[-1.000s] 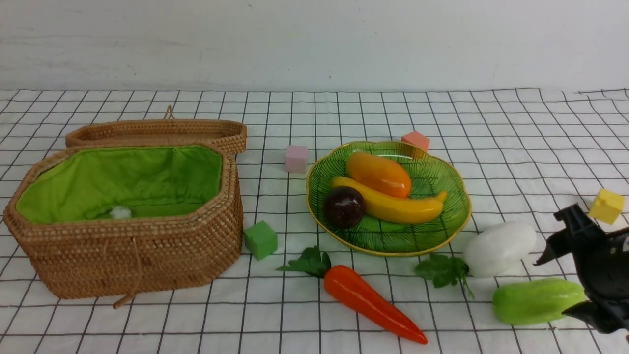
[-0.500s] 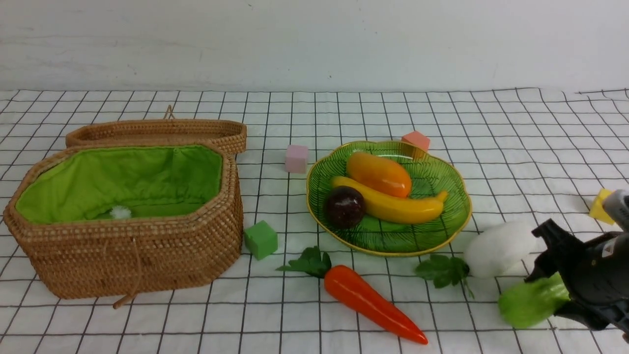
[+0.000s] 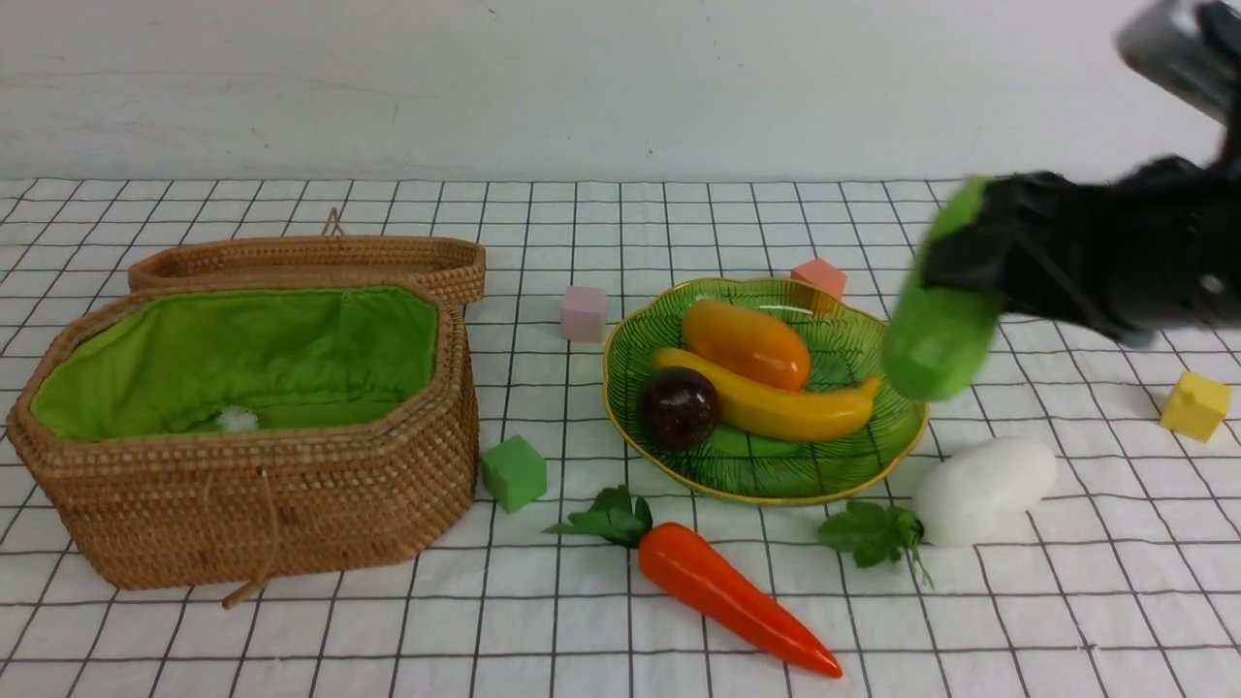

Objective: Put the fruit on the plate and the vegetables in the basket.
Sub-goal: Take a chayote with your right arm and place it on the basket on the left.

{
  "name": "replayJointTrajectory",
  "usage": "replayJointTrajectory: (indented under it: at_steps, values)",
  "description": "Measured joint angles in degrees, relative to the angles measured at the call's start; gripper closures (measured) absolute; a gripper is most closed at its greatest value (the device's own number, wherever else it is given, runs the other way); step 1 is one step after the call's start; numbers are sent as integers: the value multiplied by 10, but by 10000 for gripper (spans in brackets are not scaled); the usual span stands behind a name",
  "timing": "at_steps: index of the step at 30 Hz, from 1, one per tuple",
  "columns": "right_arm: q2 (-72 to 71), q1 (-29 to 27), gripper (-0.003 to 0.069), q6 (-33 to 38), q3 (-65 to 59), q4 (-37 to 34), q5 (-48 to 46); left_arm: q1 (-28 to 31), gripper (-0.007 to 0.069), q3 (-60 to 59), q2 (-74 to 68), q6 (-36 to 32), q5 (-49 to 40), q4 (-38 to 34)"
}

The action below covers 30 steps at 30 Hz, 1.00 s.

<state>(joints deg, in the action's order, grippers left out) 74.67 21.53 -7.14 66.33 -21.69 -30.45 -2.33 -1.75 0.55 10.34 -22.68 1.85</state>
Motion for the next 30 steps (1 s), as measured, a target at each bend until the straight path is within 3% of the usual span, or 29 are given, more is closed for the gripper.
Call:
replayJointTrajectory:
  at_steps: [4,12,18,25,27,30]
  values:
    - [120,85,224,89,137,-35,2,0,536,0,0,0,0,0]
    - [380,192,225,147,415,-39,39,0,531,0,0,0,0,0]
    - [515,217,214,158,572,-30,15,0,529,0,0,0,0,0]
    - [552,217,-6,158,631,12,-56,0,522,0,0,0,0,0]
    - [546,217,-15,158,632,26,-70,0,522,0,0,0,0,0]
    - [508,217,-8,158,632,102,-148,0,517,0,0,0,0,0]
